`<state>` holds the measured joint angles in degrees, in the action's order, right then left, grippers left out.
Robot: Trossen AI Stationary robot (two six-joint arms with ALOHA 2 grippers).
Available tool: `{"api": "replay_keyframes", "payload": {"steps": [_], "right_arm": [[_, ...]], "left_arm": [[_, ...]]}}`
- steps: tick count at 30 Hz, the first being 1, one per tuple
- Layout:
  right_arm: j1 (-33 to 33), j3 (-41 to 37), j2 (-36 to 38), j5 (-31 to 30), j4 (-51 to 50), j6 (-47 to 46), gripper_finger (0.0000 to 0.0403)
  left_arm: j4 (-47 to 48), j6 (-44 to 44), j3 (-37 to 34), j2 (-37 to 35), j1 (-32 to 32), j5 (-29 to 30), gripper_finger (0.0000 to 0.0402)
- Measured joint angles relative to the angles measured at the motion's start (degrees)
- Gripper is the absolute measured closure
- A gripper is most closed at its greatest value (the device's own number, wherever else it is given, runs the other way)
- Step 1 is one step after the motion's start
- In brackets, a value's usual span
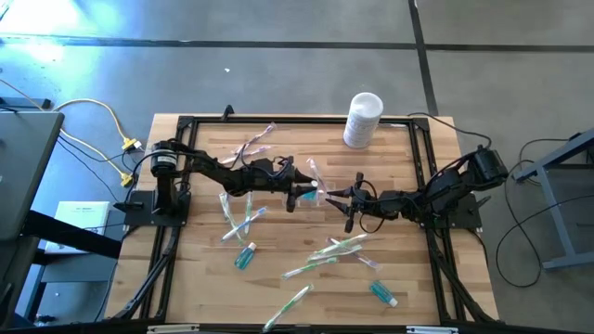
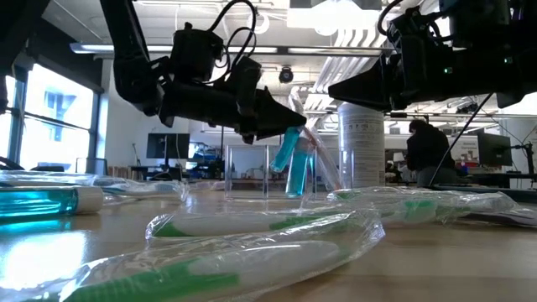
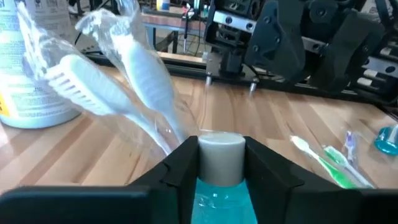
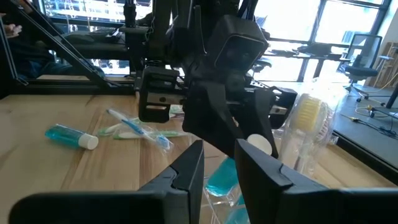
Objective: Pick & Place toothbrushing station
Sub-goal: Put the blue mouthwash bottle into the transparent organizer, then put the blue toothbrush into the transparent organizer
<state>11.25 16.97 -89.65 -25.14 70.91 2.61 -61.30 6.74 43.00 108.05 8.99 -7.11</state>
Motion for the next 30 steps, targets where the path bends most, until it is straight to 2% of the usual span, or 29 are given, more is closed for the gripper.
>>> {"api": "replay_keyframes", "payload": {"steps": [3,7,16,23,30], "right_arm": [[-0.01,0.00,0.00,0.01,0.00,0.00,0.0320],[-0.02,0.00,0.00,0.01,0.00,0.00,0.0320],[0.00,0.00,0.00,0.01,-0.15,0.00,0.0320],[-0.02,0.00,0.00,0.01,-0.46,0.00,0.0320],[-0.02,0.00,0.00,0.01,-0.85,0.00,0.0320]], "left_arm": [[0.06,0.00,0.00,0.00,0.00,0.00,0.0239],[0.07,0.01,0.00,0.00,0.00,0.00,0.0216],[0.15,0.23,0.00,-0.02,0.00,-0.10,0.0212],[-1.75,1.96,0.00,-1.92,-0.04,-8.18,0.0212],[6.25,-1.79,-0.02,-8.02,0.00,-8.40,0.0211]]}}
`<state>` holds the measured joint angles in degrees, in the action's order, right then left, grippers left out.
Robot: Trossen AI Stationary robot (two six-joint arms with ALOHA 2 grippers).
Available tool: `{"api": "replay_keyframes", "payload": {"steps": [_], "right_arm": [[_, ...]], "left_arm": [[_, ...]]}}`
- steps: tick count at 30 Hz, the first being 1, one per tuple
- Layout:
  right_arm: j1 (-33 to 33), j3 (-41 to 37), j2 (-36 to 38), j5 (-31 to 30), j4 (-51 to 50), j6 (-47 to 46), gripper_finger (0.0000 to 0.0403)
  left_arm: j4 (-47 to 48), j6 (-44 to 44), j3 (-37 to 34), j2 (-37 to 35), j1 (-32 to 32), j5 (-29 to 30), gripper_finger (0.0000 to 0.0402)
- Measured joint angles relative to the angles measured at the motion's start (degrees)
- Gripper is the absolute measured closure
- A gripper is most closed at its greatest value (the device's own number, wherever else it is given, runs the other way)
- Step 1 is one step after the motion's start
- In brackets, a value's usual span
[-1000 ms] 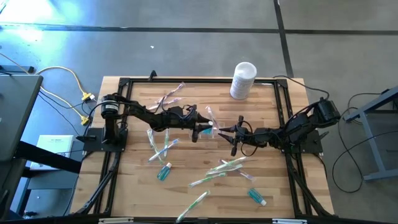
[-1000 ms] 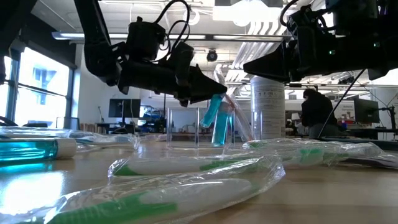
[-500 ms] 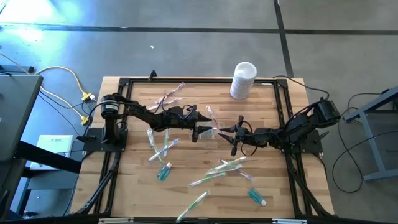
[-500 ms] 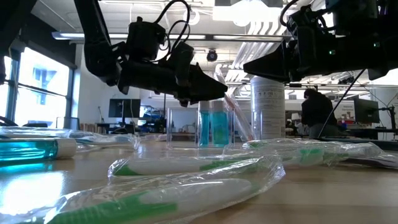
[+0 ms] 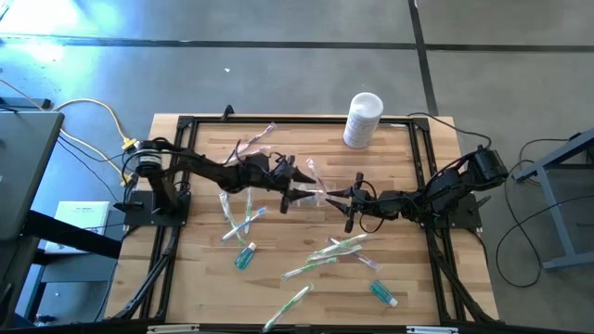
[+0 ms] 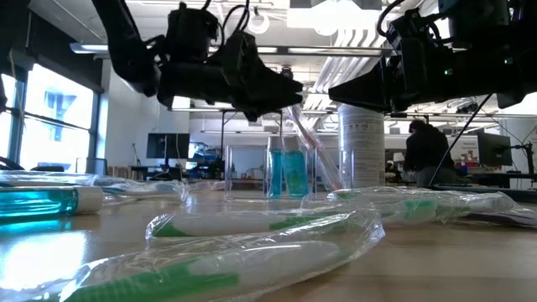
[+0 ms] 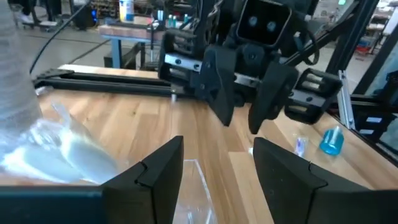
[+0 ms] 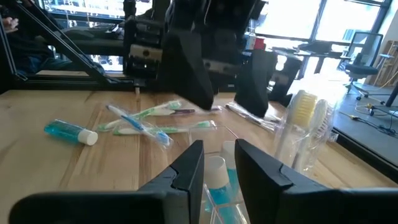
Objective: Pick & Place toothbrushing station
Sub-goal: Put the blue toothbrush into the transparent organizer
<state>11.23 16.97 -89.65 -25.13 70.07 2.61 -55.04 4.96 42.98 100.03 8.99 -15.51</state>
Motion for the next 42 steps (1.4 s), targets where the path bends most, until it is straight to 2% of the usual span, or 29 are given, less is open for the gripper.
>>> {"api": "replay_keyframes", "payload": {"steps": [6,10,15,18,22,25,29,31,39,42], "right_arm": [[0.01,0.00,0.00,-0.01,0.00,0.00,0.0320],[0.02,0.00,0.00,-0.02,-0.48,0.00,0.0320],[0.00,0.00,0.00,-0.01,-0.66,0.00,0.0320],[0.01,0.00,0.00,-0.02,-0.60,0.00,0.0320],[0.00,0.00,0.00,0.00,-0.55,-0.87,0.0320],[0.00,0.00,0.00,-0.02,-0.40,-1.27,0.0320],[0.00,0.00,0.00,-0.02,-0.38,-1.29,0.0320],[0.00,0.00,0.00,-0.02,-0.39,-1.29,0.0320],[-0.03,0.00,0.00,-0.20,-0.83,-1.29,0.0320],[-0.03,0.00,0.00,-0.26,-0.85,-1.29,0.0320]], "left_arm": [[10.86,-1.72,0.04,-6.90,0.00,-1.18,0.0211],[26.06,-3.14,0.41,-14.88,-0.30,-4.33,0.0211],[50.05,-3.04,2.15,-24.31,-2.32,-9.38,0.0211],[61.60,0.54,3.33,-27.37,-4.94,-12.52,0.0211],[72.01,5.81,3.45,-28.94,-8.99,-12.00,0.0211],[79.22,8.08,3.41,-28.80,-11.53,-7.68,0.0211],[83.55,11.99,3.26,-26.55,-13.57,3.58,0.0211],[82.62,13.90,3.31,-25.35,-13.66,6.82,0.0211],[80.79,16.28,3.39,-17.76,-13.51,7.80,0.0211],[80.34,16.34,3.28,-15.17,-13.51,10.74,0.0211]]}}
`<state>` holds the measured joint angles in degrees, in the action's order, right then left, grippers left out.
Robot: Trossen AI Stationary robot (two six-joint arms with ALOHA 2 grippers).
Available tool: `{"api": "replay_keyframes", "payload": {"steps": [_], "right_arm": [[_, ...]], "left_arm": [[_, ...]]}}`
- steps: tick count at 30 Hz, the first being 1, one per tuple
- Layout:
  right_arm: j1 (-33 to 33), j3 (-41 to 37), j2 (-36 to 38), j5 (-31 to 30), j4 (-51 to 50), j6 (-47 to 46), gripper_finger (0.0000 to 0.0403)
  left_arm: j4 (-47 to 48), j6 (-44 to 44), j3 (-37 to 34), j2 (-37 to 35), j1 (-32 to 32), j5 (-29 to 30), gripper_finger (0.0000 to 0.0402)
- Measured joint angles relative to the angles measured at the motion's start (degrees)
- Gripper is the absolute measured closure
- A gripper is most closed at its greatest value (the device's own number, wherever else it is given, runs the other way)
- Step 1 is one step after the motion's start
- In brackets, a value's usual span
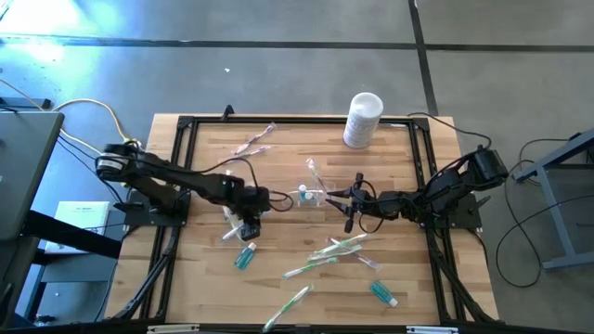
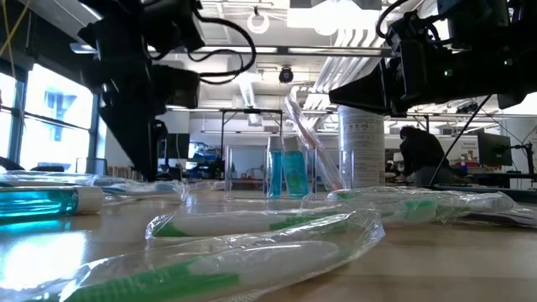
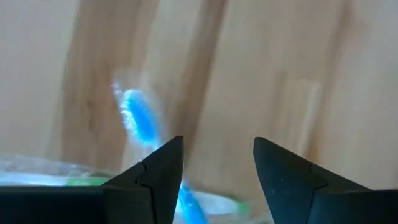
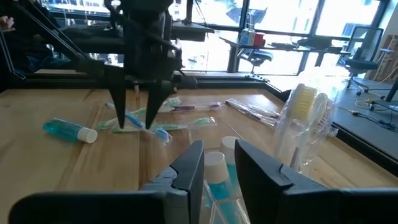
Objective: Pick & Place toothbrushing station
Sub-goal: Put the blue toothbrush into the transparent organizer
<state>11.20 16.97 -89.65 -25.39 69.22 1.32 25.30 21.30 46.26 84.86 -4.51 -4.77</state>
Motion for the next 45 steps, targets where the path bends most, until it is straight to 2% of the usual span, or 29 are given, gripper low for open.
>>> {"api": "replay_keyframes", "payload": {"steps": [3,16,24,30,33,45], "right_arm": [[0.00,0.00,0.00,0.00,-0.05,0.00,0.0320],[0.00,0.01,0.00,0.00,-0.01,0.00,0.0320],[0.00,0.00,0.00,0.00,-0.05,0.00,0.0320],[0.00,0.01,0.00,0.00,-0.05,0.00,0.0320],[0.00,0.02,0.00,0.00,-0.06,0.00,0.0320],[-0.02,0.02,0.00,0.00,-0.18,0.00,0.0320]], "left_arm": [[-0.26,0.24,0.09,2.04,0.01,2.34,0.0211],[-0.63,0.22,0.07,2.69,0.02,2.69,0.0211],[4.54,1.68,1.81,2.69,0.02,4.43,0.0211],[13.28,3.18,5.74,2.69,0.00,10.65,0.0211],[16.58,6.19,5.79,2.69,0.04,11.57,0.0211],[14.82,7.50,5.76,4.25,0.04,11.91,0.0211]]}}
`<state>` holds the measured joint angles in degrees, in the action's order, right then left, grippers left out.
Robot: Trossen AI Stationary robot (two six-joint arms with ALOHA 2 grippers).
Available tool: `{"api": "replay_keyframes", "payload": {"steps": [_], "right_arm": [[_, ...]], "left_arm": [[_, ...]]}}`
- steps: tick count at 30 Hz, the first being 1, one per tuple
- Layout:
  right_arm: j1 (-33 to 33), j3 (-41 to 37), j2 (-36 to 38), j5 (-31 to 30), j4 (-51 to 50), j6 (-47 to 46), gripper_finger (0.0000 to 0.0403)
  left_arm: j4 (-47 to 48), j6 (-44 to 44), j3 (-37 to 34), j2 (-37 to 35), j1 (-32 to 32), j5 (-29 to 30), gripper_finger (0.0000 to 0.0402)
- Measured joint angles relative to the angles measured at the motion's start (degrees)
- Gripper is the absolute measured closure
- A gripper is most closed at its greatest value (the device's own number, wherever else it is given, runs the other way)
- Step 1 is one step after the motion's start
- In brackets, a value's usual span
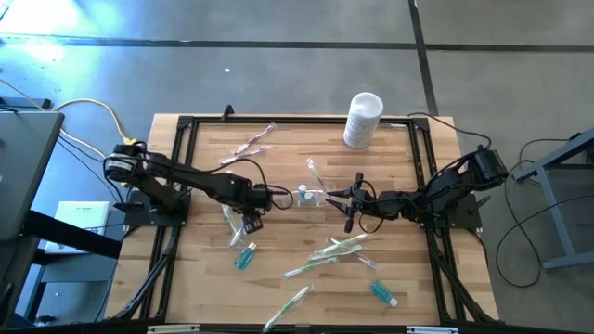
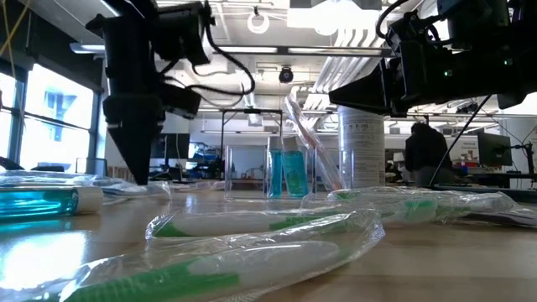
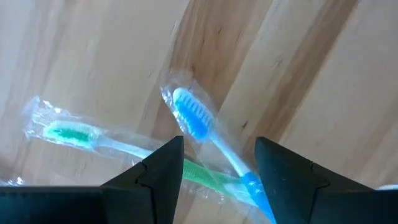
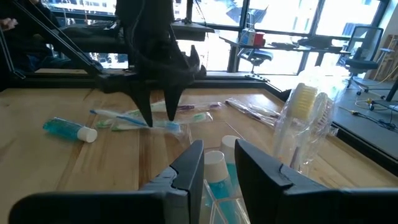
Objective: Pick & Place toothbrushing station
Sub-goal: Put the blue toothbrush into the transparent organizer
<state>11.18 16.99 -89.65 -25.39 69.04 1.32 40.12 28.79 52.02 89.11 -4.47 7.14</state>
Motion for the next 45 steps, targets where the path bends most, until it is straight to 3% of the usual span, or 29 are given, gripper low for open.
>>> {"api": "replay_keyframes", "payload": {"steps": [12,18,23,30,38,45], "right_arm": [[0.01,-0.02,0.00,0.00,-0.46,0.00,0.0320],[0.00,0.00,0.00,0.00,-1.07,0.00,0.0320],[0.01,-0.01,0.00,0.00,-1.18,0.00,0.0320],[0.01,-0.01,0.00,0.00,-1.17,0.00,0.0320],[0.01,-0.01,0.00,-0.02,-1.18,0.00,0.0320],[-0.40,0.00,0.00,-0.02,-1.23,-0.02,0.0320]], "left_arm": [[-2.04,-1.62,-0.08,4.72,3.12,-7.13,0.0211],[-3.27,-7.09,-0.32,5.51,4.23,-9.33,0.0217],[-3.85,-9.27,-0.48,5.57,4.09,-7.81,0.0267],[-4.33,-9.25,-0.45,4.93,4.11,-6.72,0.0388],[-5.01,-8.85,-0.29,2.21,3.95,-5.08,0.0395],[-4.00,-11.64,4.38,-0.81,1.56,-3.52,0.0396]]}}
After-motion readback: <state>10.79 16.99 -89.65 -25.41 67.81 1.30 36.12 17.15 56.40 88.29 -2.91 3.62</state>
